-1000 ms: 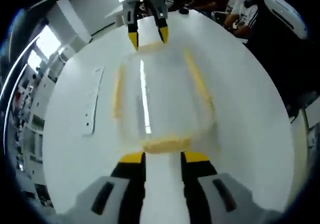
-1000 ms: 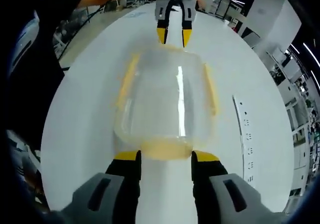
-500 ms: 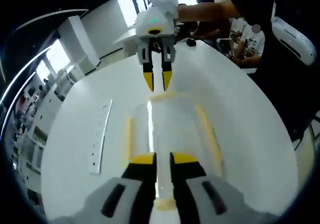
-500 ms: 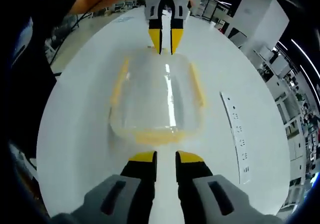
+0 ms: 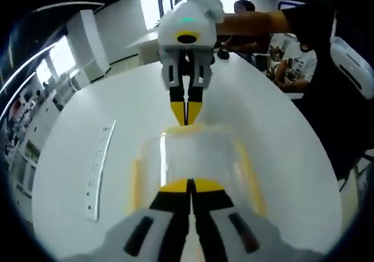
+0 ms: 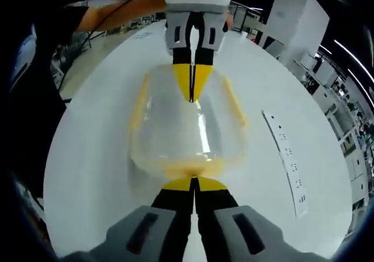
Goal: Snap each plastic latch of the storage box into its locked position after aligning the lid with the box until every specified latch is closed and the lid sits flush.
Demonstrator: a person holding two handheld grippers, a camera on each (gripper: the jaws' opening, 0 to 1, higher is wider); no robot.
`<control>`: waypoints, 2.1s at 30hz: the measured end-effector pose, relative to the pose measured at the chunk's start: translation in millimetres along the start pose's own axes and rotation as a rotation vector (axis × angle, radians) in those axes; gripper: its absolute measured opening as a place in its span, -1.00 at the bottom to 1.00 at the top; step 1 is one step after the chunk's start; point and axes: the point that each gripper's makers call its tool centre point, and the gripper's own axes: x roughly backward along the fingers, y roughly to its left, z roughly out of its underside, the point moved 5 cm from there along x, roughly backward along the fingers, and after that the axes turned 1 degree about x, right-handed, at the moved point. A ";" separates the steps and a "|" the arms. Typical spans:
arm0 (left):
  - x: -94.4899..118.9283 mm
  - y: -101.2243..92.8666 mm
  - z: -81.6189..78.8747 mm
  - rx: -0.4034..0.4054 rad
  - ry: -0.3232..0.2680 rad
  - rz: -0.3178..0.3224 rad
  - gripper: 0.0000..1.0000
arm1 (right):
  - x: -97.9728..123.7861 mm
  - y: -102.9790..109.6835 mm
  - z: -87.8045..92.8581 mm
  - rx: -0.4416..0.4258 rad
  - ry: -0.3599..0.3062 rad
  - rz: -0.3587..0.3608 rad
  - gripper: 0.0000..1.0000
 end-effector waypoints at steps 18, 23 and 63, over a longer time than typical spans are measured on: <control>-6.6 1.4 -4.1 0.038 0.041 0.013 -1.00 | -6.8 -4.7 1.2 -0.044 -0.053 0.003 -1.00; -7.7 2.3 -6.2 0.035 0.075 0.009 -1.00 | -6.9 -5.3 -1.4 -0.026 -0.020 0.004 -1.00; 33.6 -4.0 29.2 0.137 -0.028 -0.169 -1.00 | -3.7 -4.9 -5.4 0.007 -0.036 0.093 -1.00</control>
